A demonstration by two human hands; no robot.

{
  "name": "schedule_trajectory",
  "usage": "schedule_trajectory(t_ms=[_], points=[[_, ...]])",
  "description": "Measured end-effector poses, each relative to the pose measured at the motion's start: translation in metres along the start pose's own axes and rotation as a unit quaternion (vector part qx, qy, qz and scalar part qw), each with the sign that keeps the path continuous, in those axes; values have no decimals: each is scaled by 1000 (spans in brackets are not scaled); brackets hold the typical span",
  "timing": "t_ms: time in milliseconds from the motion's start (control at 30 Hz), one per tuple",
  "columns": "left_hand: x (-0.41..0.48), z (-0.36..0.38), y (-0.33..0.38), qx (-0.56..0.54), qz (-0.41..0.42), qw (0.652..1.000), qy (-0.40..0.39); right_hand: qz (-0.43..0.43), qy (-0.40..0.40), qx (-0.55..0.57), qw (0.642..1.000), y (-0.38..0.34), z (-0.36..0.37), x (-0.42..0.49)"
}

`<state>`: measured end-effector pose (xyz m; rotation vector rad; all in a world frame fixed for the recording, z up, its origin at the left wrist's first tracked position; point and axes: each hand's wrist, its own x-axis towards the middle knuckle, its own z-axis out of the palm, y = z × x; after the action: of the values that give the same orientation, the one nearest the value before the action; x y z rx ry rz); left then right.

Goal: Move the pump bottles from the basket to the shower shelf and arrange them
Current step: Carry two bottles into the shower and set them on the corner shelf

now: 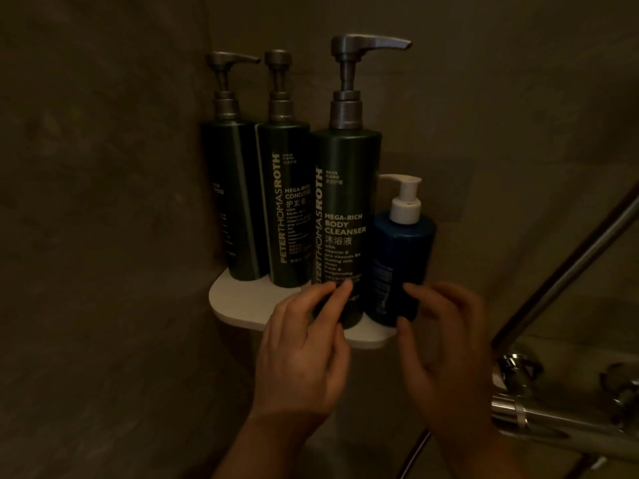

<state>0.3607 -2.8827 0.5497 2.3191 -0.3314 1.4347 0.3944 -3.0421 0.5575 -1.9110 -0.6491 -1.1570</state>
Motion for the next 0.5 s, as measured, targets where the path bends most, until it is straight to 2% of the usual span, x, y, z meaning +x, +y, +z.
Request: schedule_trajectory(t_ms=[300,500], points=[[3,-1,-2,-3,-44,995,-86,33,-42,-41,998,-5,7,-9],[8,0,-2,-3,-62,991,-115,37,-63,-57,996,-6,10,-6]])
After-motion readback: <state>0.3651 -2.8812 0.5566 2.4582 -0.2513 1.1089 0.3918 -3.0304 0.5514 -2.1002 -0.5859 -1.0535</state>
